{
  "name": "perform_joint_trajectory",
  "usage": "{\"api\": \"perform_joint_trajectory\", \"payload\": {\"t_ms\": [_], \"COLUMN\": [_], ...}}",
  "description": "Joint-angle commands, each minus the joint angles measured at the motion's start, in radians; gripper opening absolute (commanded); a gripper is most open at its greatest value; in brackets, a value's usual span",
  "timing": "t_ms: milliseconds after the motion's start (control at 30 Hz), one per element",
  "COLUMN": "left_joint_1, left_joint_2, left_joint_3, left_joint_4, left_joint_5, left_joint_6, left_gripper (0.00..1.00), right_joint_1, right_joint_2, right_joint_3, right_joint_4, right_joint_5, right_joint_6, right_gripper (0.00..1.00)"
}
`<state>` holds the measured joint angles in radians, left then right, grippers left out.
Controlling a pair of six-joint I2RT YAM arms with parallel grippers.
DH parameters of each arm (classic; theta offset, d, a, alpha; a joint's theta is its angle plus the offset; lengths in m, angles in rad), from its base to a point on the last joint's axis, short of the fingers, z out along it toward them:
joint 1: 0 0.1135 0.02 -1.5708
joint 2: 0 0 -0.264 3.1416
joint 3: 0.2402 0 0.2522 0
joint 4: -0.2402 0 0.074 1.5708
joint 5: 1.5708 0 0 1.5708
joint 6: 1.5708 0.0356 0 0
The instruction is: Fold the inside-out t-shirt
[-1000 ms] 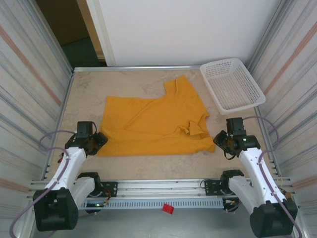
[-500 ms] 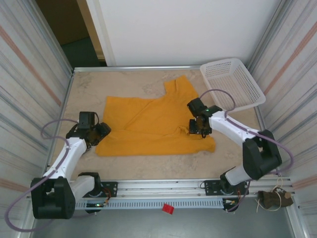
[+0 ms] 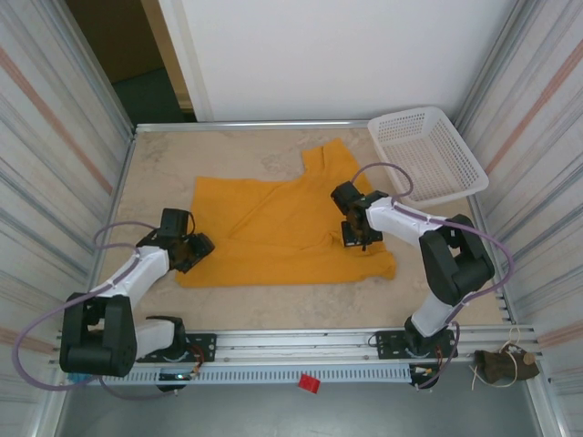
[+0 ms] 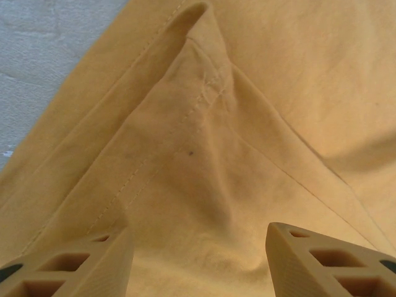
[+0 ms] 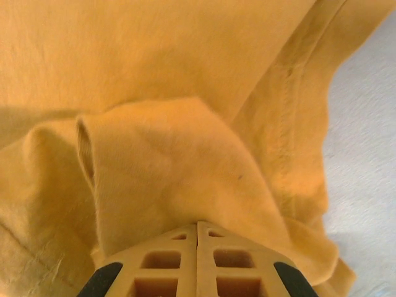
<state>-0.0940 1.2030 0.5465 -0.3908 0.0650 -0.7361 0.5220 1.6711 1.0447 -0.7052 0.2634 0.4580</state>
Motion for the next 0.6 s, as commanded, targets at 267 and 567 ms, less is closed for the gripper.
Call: {"api": "perform_joint_trajectory", "payload": {"t_ms": [267,567], "left_joint_1": [-0.006,-0.005], "left_joint_2": [0.025,-0.015], "left_joint_3": [-0.016,0.004], "left_joint_4": [0.032,0.012], "left_joint_5": [-0.036,-0.035], "left_joint_6": [0.009,0.008], "left_gripper": [0.59,0.59], "right_joint_1": [-0.13,0.042], "right_joint_2": [-0.064,-0.09], "right_joint_3": [0.118,0.003], "right_joint_4": [-0.028,-0.054], "right_joint_5": [-0.045,0.012], "right_joint_6": [-0.058,-0.022], "right_gripper": [0.0,0.37]}}
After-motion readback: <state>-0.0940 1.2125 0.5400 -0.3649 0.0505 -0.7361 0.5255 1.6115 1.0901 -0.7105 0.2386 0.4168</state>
